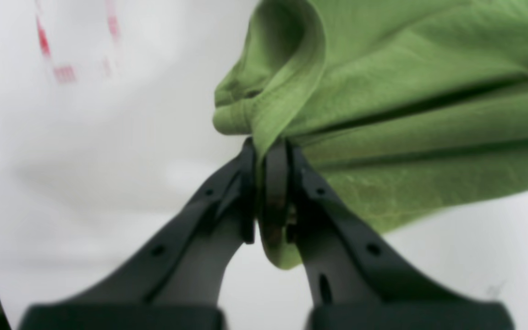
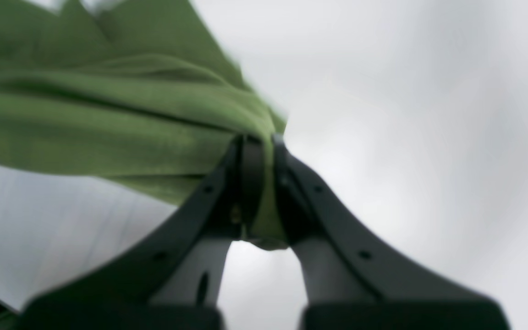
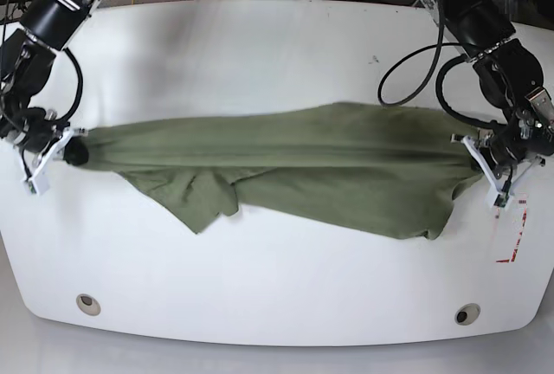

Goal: Fold the T-shirt properly
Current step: 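Lay the shirt down, dragging it away with both grippers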

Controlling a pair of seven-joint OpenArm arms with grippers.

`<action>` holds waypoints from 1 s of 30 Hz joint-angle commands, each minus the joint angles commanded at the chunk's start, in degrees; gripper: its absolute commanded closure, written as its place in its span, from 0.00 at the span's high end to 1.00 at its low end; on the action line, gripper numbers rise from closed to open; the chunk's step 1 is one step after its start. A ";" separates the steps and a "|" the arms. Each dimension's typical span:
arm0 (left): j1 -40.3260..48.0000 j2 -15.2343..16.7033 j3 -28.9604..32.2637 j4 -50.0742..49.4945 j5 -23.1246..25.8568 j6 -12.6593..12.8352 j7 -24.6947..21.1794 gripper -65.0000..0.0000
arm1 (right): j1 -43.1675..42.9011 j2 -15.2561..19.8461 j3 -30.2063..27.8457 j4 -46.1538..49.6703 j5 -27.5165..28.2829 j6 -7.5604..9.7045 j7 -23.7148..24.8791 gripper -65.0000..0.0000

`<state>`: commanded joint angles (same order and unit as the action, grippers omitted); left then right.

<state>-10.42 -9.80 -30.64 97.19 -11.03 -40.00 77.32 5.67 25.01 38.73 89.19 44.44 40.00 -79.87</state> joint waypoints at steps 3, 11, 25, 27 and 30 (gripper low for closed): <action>3.87 -0.35 -0.18 0.09 0.09 0.00 0.00 0.00 | -5.71 -1.41 0.70 2.02 0.00 0.00 1.32 0.00; 9.32 -2.29 0.09 -0.09 0.26 0.00 0.00 0.00 | -12.04 -3.69 0.79 3.52 -0.18 0.00 2.02 0.00; 12.92 -4.04 0.09 -0.88 0.26 0.00 -0.09 0.00 | -15.47 -4.04 0.62 3.52 -0.35 0.00 2.11 0.00; 12.75 -4.04 0.09 -2.37 0.26 0.00 -0.09 0.00 | -15.47 -4.04 0.62 3.52 -0.35 0.00 2.11 0.00; 12.66 -4.13 0.09 -3.60 0.26 0.00 -0.09 0.00 | -15.47 -4.13 0.62 3.52 -0.35 0.00 2.11 0.00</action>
<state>2.24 -13.93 -30.55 93.58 -10.77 -40.00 77.23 -9.80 20.88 39.34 92.70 44.09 40.00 -77.76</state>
